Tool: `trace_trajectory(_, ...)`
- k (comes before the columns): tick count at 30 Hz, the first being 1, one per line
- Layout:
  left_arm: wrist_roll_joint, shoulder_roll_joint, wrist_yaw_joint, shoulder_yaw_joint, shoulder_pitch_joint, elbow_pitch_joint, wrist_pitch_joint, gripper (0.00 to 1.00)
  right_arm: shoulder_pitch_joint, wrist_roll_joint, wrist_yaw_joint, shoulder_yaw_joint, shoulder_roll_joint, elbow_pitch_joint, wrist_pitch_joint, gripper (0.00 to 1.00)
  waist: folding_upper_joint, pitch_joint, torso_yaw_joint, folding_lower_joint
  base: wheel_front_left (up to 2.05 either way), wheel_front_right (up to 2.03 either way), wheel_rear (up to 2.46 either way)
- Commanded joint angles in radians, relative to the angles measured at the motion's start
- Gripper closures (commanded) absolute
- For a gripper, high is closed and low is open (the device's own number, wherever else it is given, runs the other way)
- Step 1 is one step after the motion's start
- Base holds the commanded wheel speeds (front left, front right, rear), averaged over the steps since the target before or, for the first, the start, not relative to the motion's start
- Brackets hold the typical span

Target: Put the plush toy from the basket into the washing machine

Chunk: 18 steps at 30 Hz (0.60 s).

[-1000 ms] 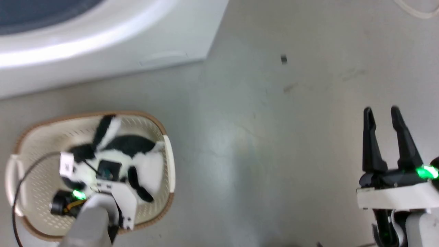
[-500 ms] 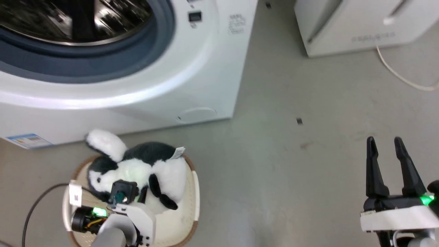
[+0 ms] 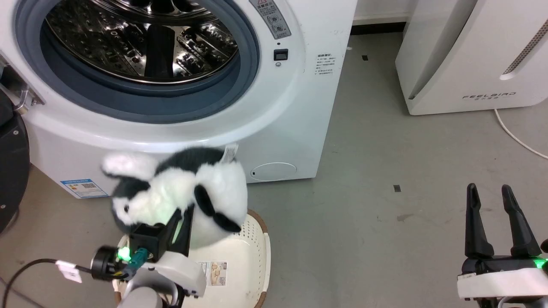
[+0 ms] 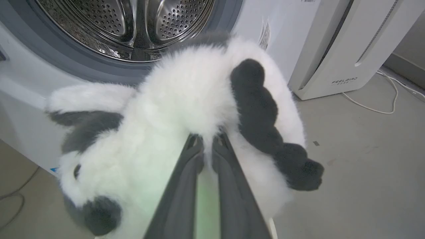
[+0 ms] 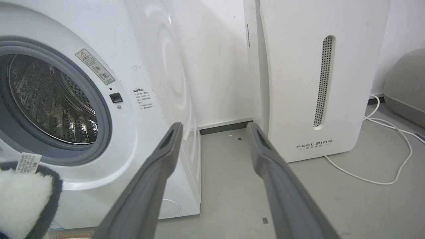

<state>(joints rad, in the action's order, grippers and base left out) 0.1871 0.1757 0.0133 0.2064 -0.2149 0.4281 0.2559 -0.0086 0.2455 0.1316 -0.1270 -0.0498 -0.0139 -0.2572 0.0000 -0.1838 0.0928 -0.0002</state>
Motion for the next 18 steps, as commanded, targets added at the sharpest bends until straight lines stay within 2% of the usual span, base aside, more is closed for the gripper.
trace_trajectory(1, -0.01, -0.002, 0.003, -0.01, 0.006, -0.048, 0.006, 1.0, 0.011, -0.006, -0.001, -0.004, 0.0, -0.007, -0.005, 0.0, 0.0, -0.002, 0.0, 0.0002, 0.0, 0.0, 0.0)
trace_trajectory(10, -0.037, 0.012, 0.026, -0.093, -0.036, -0.306, 0.006, 1.0, -0.018, 0.005, -0.001, 0.009, 0.0, -0.033, -0.005, 0.0, 0.0, -0.084, 0.046, 0.0002, 0.0, 0.0, 0.0)
trace_trajectory(18, -0.023, 0.083, 0.051, -0.188, -0.206, -0.355, 0.006, 1.0, -0.065, 0.032, -0.001, 0.019, 0.0, -0.042, -0.005, 0.0, 0.0, -0.237, 0.108, 0.0002, 0.0, 0.0, 0.0)
